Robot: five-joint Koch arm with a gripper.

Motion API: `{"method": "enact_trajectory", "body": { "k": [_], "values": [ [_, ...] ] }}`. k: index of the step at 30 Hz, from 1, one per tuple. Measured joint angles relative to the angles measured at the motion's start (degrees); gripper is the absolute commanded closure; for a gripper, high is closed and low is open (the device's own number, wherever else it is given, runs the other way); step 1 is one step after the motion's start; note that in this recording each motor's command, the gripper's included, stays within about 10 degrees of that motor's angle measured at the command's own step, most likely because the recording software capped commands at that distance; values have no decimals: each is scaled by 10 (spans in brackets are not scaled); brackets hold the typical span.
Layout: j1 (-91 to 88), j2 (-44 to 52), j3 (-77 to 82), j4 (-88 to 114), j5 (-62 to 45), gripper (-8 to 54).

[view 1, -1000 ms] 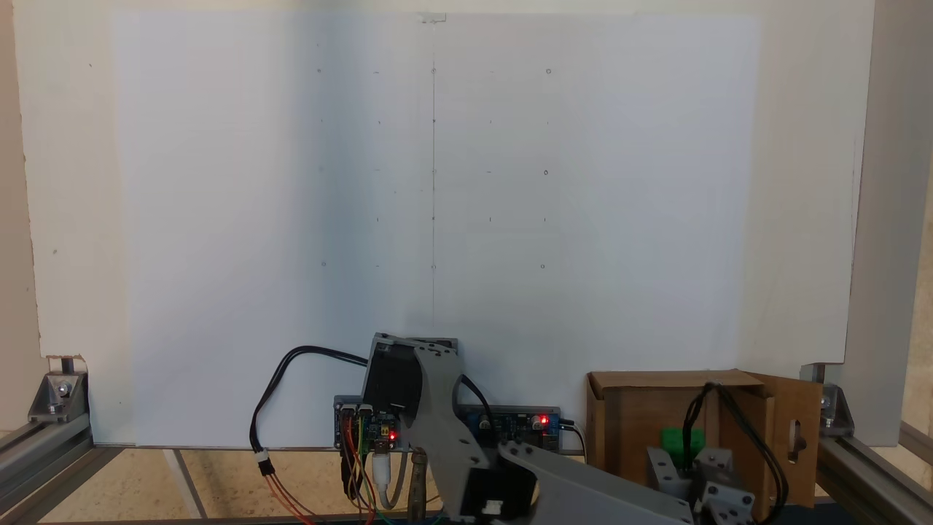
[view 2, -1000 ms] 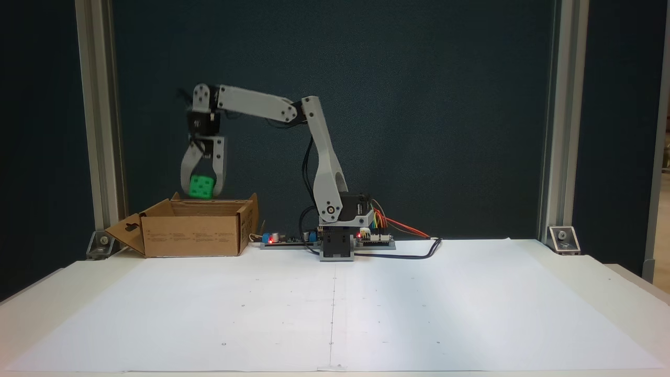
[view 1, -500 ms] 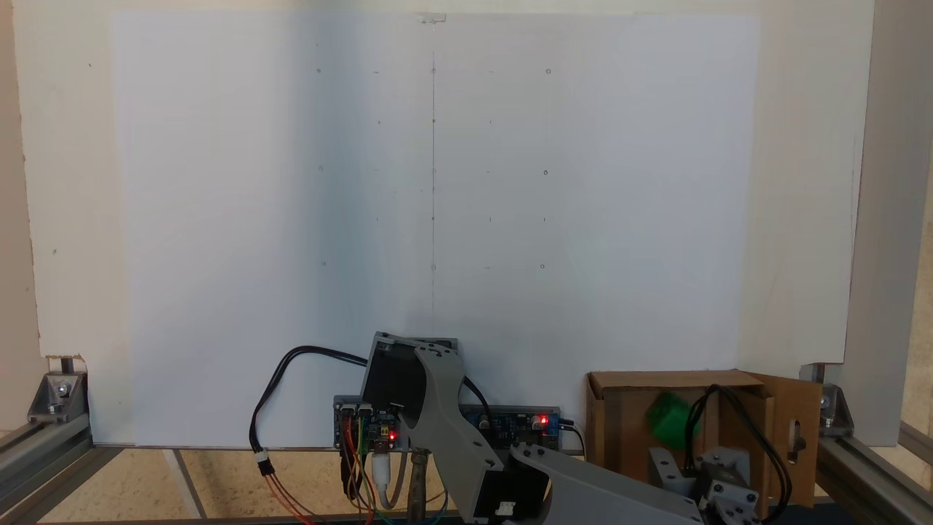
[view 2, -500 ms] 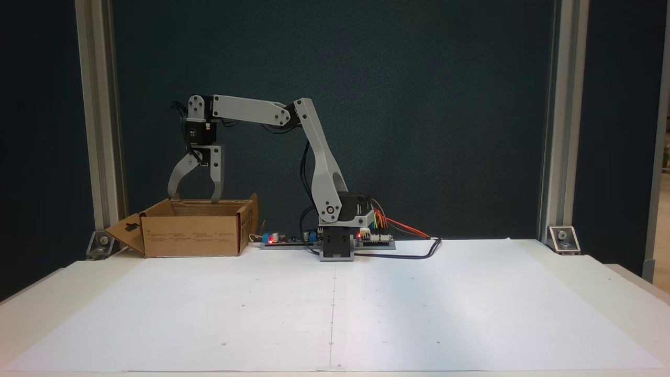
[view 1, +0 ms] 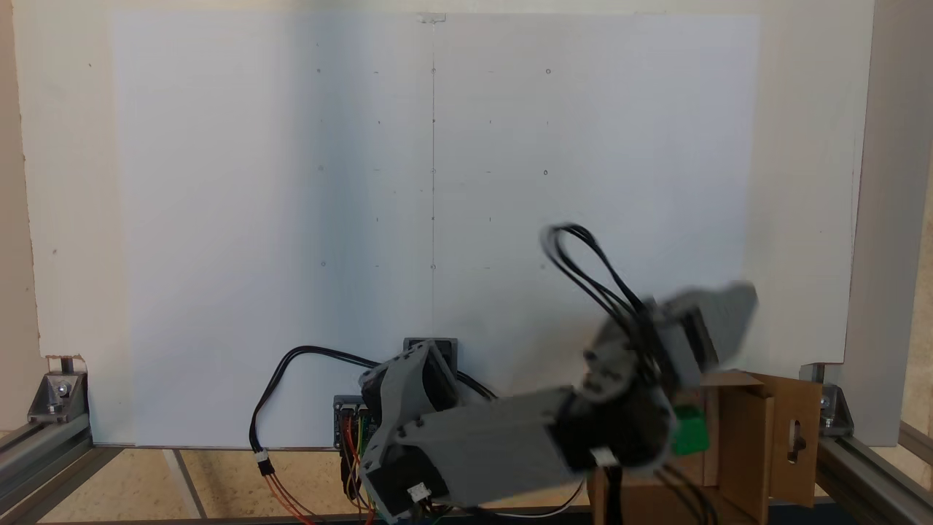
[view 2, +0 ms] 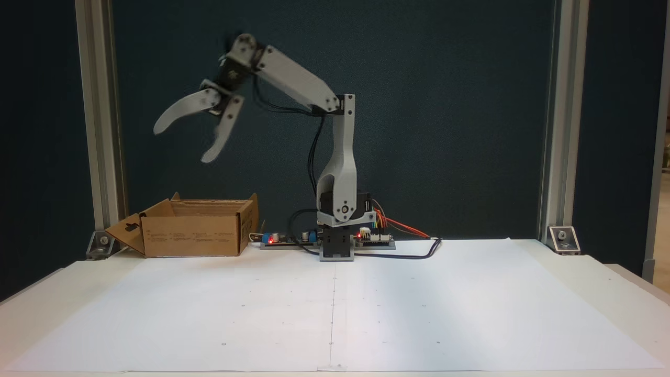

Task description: Grasp a green dice and put it in the bin.

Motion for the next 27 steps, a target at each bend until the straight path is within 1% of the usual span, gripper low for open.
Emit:
{"method": "enact_trajectory", "body": {
  "k": [6, 8, 11, 14, 17, 20, 27],
  "values": [
    [-247, 12, 7, -1, 4, 18],
    [-328, 36, 65, -14, 10, 18],
    [-435, 78, 195, -65, 13, 18],
    [-478, 120, 309, -142, 16, 18],
    [-493, 173, 469, -230, 16, 22],
    [-510, 227, 589, -315, 16, 23],
    [-534, 321, 701, -502, 16, 19]
  ]
}}
